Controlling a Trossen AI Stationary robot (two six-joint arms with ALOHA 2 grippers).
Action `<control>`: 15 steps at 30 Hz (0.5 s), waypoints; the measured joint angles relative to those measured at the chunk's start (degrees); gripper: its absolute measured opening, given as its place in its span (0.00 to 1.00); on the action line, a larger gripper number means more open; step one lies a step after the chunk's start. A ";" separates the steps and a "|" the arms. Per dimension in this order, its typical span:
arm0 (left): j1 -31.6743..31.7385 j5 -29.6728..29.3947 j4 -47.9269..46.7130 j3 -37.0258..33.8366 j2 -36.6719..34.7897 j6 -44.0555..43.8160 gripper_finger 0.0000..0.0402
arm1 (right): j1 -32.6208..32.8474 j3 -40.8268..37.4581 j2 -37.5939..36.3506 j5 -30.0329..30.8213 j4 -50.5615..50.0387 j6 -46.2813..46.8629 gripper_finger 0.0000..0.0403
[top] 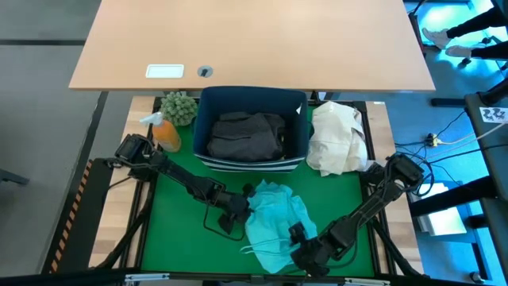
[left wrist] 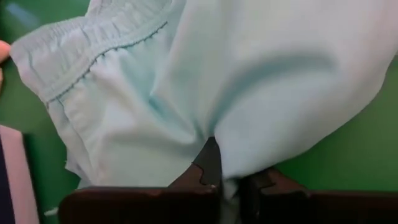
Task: Fold laundry
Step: Put the blue shorts into the laundry bin
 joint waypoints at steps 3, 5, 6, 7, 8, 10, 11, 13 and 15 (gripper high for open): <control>0.57 1.19 -0.17 0.00 0.00 -1.32 0.02 | 0.00 0.74 0.00 1.67 -1.39 -0.69 0.88; 0.75 1.27 -0.30 0.00 0.00 -2.00 0.02 | 0.00 0.83 0.80 3.11 -2.36 -1.68 0.94; 0.85 1.36 -0.32 0.00 0.00 -2.36 0.02 | 0.00 0.83 1.48 3.72 -3.34 -2.36 0.97; 1.00 1.65 -0.36 0.00 0.00 -2.71 0.02 | 0.00 0.82 2.42 4.12 -4.40 -2.83 0.98; 1.22 2.33 -0.41 0.00 -0.02 -2.99 0.02 | 0.00 0.79 3.49 4.21 -4.95 -3.21 0.98; 1.54 3.11 -0.46 0.00 -0.02 -3.58 0.02 | 0.00 1.01 5.12 4.41 -4.99 -4.03 0.97; 1.64 3.19 -0.54 0.00 -0.02 -4.00 0.02 | 0.00 1.10 5.85 4.36 -5.10 -3.95 0.96; 1.66 3.59 -0.72 0.00 -0.02 -4.45 0.02 | 0.02 1.28 7.21 5.16 -5.83 -3.79 0.94; 1.37 3.59 -0.92 0.00 -0.02 -4.51 0.02 | 0.11 1.31 7.66 7.36 -6.16 -2.05 0.92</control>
